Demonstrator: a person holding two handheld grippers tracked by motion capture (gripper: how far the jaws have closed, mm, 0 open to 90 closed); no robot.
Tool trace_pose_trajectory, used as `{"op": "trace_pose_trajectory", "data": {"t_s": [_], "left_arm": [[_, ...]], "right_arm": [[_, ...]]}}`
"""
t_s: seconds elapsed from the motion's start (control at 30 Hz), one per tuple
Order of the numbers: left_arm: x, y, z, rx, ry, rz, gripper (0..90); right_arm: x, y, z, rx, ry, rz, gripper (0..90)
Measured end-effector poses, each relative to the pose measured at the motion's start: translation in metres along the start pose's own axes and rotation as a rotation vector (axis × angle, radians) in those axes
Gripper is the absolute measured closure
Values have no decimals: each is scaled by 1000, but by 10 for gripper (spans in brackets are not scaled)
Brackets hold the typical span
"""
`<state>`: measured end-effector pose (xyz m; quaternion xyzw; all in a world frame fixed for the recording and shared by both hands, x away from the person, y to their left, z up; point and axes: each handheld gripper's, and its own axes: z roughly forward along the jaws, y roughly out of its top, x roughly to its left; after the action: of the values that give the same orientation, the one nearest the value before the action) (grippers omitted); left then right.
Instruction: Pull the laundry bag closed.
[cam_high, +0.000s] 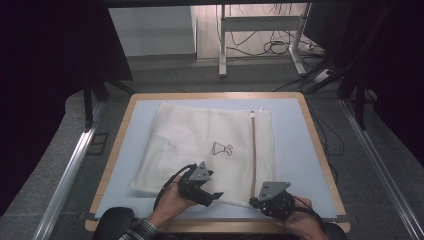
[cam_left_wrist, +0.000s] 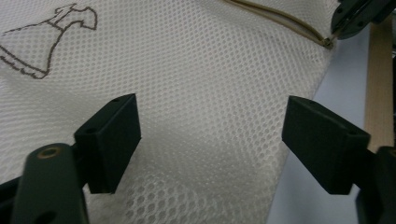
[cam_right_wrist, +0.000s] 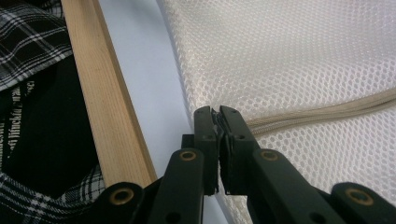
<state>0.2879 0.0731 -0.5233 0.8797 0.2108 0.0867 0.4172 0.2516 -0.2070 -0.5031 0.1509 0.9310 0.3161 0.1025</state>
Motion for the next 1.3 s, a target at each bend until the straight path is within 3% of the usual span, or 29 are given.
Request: {"op": "trace_pose_trajectory", "data": {"t_s": [0.1, 0.27, 0.5, 0.77, 0.87, 0.93, 1.0, 1.3], "left_arm": [[-2, 2, 2, -11, -13, -7, 266], [-9, 9, 11, -4, -56, 19, 379], [-16, 16, 20, 4, -103, 36, 467], [-20, 20, 31, -6, -138, 38, 540], [-20, 22, 35, 0, -156, 62, 574], [-21, 23, 36, -13, -160, 45, 588], [-21, 25, 39, -3, -173, 69, 599], [-26, 30, 50, 15, -193, 78, 662]], "right_arm": [[-1, 0, 0, 0, 4, 4, 858], [0, 0, 0, -2, -3, -8, 857], [1, -1, -1, -2, -5, -24, 857], [1, -1, -2, 2, -5, -31, 860], [0, 0, -1, 6, -3, -18, 861], [0, 0, -1, 6, -2, -14, 861], [-1, 0, -1, 6, 1, -9, 860], [-1, -1, -2, 4, 6, -9, 860]]}}
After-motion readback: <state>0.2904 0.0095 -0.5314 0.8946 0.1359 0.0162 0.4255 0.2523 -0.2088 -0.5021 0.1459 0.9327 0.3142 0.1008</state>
